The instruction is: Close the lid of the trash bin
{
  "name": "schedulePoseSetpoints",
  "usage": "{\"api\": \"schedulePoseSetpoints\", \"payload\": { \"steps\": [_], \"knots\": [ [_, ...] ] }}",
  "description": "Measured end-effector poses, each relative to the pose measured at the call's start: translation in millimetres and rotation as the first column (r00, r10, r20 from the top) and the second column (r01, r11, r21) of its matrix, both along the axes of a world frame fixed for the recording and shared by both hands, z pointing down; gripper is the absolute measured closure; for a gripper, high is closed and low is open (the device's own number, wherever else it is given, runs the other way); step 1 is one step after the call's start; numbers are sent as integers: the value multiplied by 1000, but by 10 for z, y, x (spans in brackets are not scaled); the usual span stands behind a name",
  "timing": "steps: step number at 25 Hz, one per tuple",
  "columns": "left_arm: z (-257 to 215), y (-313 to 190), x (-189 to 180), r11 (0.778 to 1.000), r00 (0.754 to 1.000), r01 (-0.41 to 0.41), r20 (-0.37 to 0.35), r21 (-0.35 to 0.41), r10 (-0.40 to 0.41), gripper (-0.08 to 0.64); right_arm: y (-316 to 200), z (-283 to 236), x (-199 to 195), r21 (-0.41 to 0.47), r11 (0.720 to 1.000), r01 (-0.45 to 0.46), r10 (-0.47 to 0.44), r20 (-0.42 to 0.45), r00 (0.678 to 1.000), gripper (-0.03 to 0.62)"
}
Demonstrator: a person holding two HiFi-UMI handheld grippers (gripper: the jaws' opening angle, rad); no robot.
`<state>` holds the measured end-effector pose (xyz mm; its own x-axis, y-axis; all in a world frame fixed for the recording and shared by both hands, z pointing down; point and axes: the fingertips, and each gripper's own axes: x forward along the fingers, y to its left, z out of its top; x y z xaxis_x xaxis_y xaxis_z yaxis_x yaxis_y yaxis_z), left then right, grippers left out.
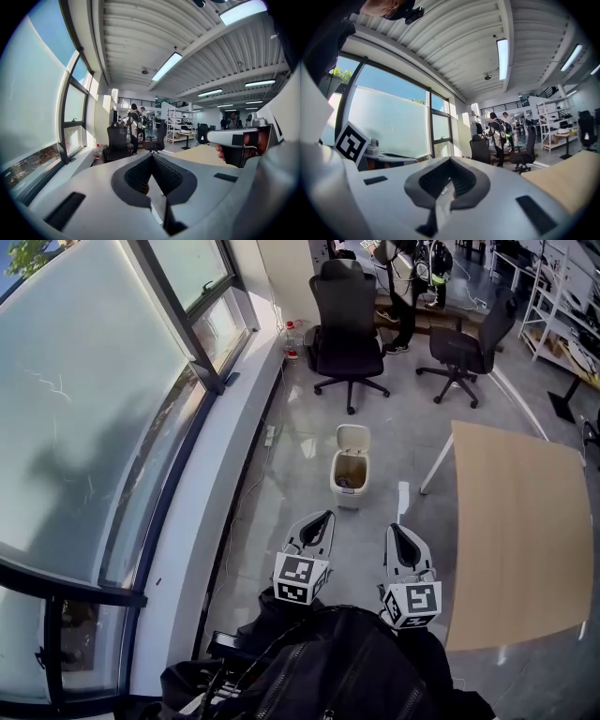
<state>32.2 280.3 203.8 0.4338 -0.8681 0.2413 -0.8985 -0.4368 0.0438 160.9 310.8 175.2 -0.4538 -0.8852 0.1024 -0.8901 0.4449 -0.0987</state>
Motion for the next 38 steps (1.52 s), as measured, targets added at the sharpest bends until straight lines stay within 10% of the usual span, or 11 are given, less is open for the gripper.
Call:
{"api": "schedulePoseSetpoints", "payload": {
  "steps": [14, 38],
  "knots": [
    [279, -222, -72, 999, 1000, 13, 2, -40, -13, 558, -256, 273, -168, -42, 998, 47, -48, -5, 999, 591],
    [443, -2584, -897, 993, 995, -84, -51, -78, 80, 558, -2590, 323, -1096, -66, 997, -38, 33, -78, 996, 592]
  ]
}}
